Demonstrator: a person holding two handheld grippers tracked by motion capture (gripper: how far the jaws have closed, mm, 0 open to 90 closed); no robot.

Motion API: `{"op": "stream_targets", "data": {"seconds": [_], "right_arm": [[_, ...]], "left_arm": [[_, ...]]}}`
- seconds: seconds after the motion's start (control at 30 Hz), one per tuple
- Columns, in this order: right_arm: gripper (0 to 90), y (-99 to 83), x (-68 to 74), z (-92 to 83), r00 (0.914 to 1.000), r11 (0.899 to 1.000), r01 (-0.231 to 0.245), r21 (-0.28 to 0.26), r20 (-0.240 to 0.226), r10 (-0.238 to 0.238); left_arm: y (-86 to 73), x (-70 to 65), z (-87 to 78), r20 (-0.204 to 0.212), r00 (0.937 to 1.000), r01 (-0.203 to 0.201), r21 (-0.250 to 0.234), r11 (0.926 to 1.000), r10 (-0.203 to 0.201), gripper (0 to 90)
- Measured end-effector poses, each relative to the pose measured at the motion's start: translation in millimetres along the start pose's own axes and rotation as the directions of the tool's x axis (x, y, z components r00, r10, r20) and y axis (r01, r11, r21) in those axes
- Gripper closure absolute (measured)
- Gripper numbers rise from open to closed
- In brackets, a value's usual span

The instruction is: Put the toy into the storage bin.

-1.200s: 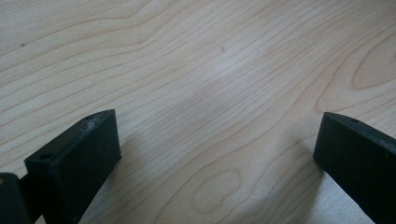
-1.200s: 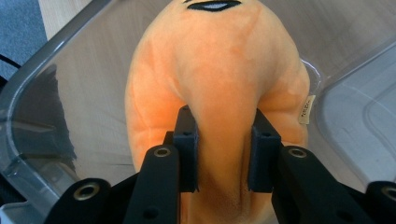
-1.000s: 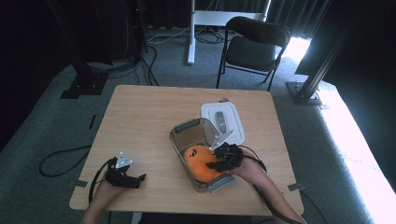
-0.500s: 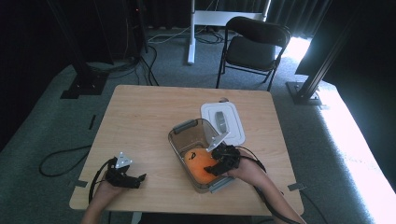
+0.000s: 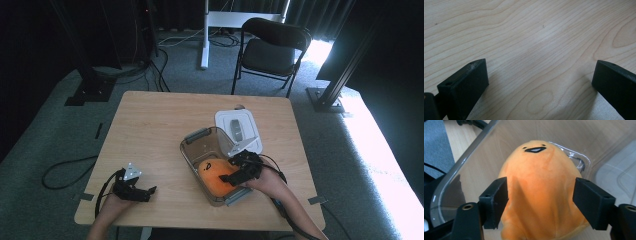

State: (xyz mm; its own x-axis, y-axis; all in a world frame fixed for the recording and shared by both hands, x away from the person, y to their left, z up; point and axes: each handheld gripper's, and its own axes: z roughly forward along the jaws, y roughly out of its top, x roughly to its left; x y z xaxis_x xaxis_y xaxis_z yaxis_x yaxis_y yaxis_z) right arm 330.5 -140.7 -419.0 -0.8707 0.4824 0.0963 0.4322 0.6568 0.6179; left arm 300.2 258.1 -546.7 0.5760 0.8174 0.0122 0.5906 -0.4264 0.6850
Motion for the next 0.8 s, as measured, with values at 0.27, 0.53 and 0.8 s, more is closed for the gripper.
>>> {"op": "stream_targets", "data": {"seconds": [0.27, 0.53, 0.8], "right_arm": [[22.4, -1.8, -5.3, -7.5, 0.9997, 0.999, -0.023, -0.032, -0.013, 0.022], [16.9, -3.9, -9.2, -17.9, 0.9987, 0.996, -0.049, -0.080, 0.012, 0.050], [13.4, -8.0, -15.3, -28.9, 0.9962, 0.990, -0.077, -0.121, 0.031, 0.081]], "left_arm": [[0.0, -0.1, 0.0, 0.001, 1.0000, 0.001, 0.000, 1.0000, -0.001, 1.0], [0.0, -0.1, 0.0, 0.000, 1.0000, 0.002, 0.000, 1.0000, -0.002, 1.0], [0.0, -0.1, 0.0, 0.001, 1.0000, 0.001, 0.000, 1.0000, -0.001, 0.9]]}}
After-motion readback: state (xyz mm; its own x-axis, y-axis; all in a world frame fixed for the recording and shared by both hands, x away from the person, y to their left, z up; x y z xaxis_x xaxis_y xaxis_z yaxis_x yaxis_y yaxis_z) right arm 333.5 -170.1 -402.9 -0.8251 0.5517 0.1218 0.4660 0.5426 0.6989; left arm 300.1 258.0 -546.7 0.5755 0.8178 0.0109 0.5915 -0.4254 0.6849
